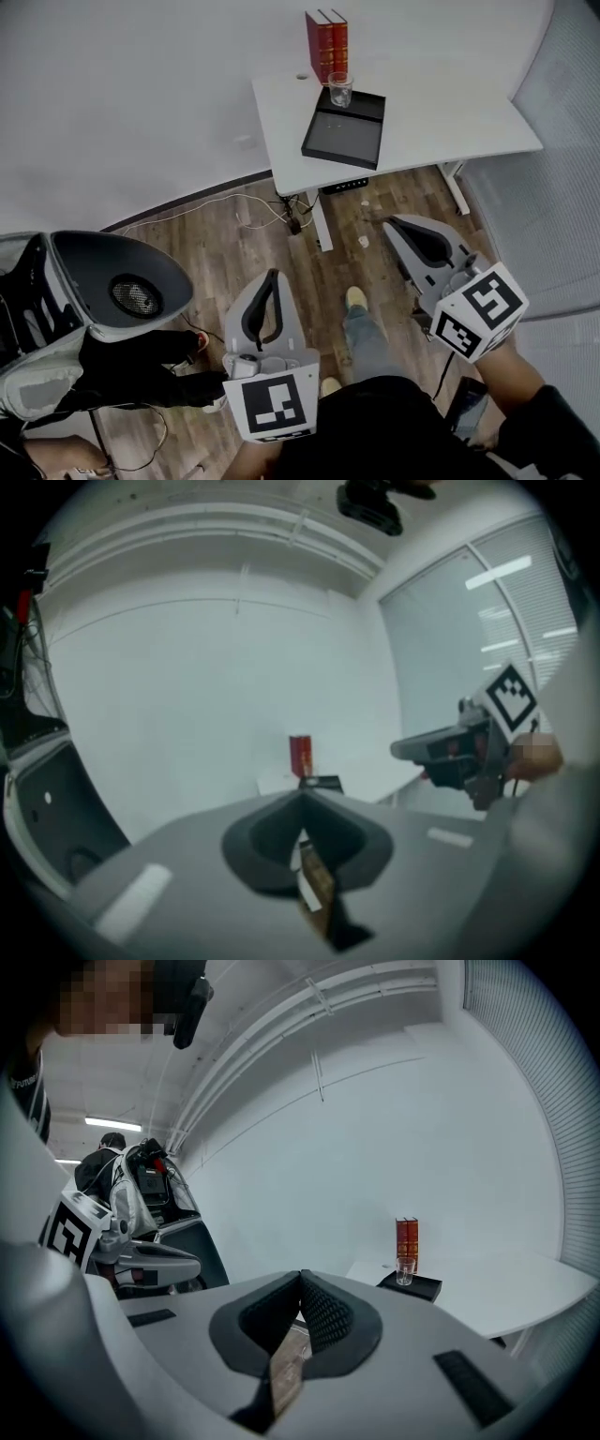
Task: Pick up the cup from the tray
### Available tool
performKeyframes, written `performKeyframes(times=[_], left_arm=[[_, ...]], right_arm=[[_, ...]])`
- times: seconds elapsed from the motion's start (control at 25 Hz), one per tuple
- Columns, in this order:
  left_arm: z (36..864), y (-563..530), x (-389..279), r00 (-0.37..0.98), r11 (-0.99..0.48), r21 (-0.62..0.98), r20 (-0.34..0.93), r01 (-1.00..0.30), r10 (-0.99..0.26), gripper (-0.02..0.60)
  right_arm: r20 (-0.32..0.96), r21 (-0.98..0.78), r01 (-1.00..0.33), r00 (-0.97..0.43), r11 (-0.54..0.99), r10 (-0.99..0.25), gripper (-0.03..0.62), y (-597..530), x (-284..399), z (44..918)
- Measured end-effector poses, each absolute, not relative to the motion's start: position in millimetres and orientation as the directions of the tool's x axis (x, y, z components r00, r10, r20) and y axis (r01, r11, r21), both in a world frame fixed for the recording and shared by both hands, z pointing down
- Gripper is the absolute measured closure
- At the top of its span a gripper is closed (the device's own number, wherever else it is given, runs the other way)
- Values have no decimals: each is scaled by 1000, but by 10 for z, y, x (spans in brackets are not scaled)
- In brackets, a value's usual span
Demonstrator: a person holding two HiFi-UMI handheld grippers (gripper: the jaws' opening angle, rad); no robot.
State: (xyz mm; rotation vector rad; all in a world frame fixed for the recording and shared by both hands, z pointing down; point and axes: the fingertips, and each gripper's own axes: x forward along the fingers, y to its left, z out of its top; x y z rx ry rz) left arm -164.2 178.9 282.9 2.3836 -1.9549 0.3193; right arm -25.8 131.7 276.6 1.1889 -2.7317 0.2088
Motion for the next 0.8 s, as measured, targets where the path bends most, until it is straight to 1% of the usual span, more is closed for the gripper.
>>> performKeyframes(times=[0.4,0.8], left_arm=[[3014,1242,-1699,139,-163,-75,255,-984,-957,577],[2865,780,-1631,103,-127,-82,245,-988,-964,577]], right_arm=[[228,-105,-721,-688,685,-689,580,678,-279,2918],[220,-117,-676,-732,727,-645,580,180,-323,2809]])
